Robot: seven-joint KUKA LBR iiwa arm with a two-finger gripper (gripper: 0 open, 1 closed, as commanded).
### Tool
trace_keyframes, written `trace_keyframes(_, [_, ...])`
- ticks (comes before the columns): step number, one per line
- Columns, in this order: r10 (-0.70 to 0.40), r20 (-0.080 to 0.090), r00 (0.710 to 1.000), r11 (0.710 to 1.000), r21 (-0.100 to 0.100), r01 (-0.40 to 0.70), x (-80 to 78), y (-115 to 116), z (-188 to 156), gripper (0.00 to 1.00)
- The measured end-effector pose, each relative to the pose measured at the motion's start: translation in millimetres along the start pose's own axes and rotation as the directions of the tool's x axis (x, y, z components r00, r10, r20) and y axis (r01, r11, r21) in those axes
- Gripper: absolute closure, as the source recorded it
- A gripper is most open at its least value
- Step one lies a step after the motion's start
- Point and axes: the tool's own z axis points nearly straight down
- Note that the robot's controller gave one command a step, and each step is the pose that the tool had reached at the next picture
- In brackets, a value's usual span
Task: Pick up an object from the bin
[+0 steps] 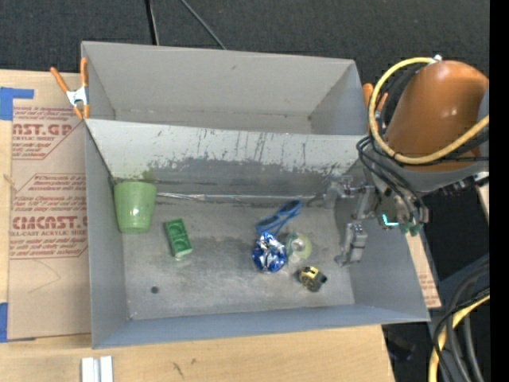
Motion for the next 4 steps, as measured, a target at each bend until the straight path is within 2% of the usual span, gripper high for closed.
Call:
trace_keyframes(1, [0.028, 0.014, 1.000, 1.000, 0.000, -0.028, -11.3, 6.9, -52.6, 0.00])
trace_keyframes(2, [-0.156, 0.001, 0.988, 0.988, -0.001, 0.156, -35.0, 45.5, 99.9, 0.00])
trace_keyframes(3, [-0.131, -0.003, 0.991, 0.991, -0.002, 0.131, -2.1, 44.7, 178.4, 0.00])
trace_keyframes(4, [-0.131, 0.005, 0.991, 0.991, 0.000, 0.131, -5.2, 44.5, 174.2, 1.00])
